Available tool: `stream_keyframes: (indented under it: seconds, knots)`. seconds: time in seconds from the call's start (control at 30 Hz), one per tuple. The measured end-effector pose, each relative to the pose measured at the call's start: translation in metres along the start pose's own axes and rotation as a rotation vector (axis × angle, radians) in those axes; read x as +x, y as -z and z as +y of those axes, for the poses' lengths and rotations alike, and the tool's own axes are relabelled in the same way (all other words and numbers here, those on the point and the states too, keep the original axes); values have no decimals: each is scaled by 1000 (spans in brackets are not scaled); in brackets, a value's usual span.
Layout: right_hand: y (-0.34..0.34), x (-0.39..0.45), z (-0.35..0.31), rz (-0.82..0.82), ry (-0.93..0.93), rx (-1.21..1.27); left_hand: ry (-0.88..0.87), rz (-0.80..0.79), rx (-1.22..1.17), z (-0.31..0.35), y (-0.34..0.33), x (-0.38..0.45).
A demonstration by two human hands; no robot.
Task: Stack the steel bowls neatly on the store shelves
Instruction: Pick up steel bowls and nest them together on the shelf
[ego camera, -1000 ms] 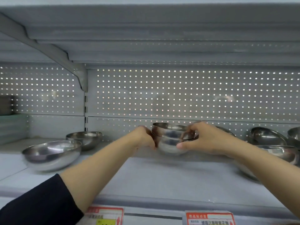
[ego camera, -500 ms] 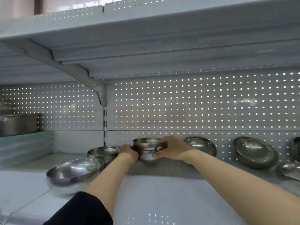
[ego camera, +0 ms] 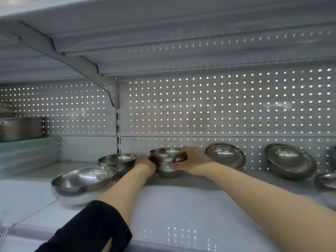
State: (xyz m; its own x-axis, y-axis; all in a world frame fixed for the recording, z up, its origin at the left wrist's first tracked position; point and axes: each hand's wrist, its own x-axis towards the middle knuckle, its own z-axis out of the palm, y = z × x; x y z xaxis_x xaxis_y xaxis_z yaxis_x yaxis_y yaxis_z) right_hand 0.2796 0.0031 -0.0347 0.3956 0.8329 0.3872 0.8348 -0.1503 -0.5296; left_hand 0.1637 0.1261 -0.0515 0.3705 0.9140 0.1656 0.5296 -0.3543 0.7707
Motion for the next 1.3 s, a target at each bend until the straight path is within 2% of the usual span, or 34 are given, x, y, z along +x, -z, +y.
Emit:
stream_keyframes:
  seconds: [0.1, 0.23, 0.37, 0.43, 0.5, 0.57, 0.67, 0.8, 0.97, 1.1, 1.2, 1.3]
  knots:
    - [-2, -1, 0, -5, -12, -1, -5, 8, 77, 2, -1, -5]
    - [-3, -3, -2, -4, -38, -20, 17, 46, 69, 2, 0, -5]
    - [2, -1, -1, 29, -55, 0, 45, 16, 118, 2, 5, -12]
    - [7, -2, 0, 21, -61, 11, 82, 9, 52, 8, 11, -21]
    - [20, -3, -1, 43, -82, 69, 69, -38, 71, 12, 14, -27]
    - [41, -5, 1, 103, -103, 139, 34, -129, 227, 16, 15, -31]
    - [81, -12, 11, 201, -104, 56, 59, -161, 237, 23, 20, -43]
    - [121, -32, 36, 217, -120, -134, -59, -230, 192, 38, 19, -70]
    - [124, -40, 67, 234, -198, -243, -330, -280, 409, 94, -24, -91]
    - [110, -39, 80, 97, -224, -508, -436, -180, 563, 126, -59, -80]
    - [109, -35, 81, 34, -195, -588, -509, -109, 643, 119, -78, -65]
    - [102, -33, 86, 14, -176, -636, -503, -56, 646, 99, -91, -49]
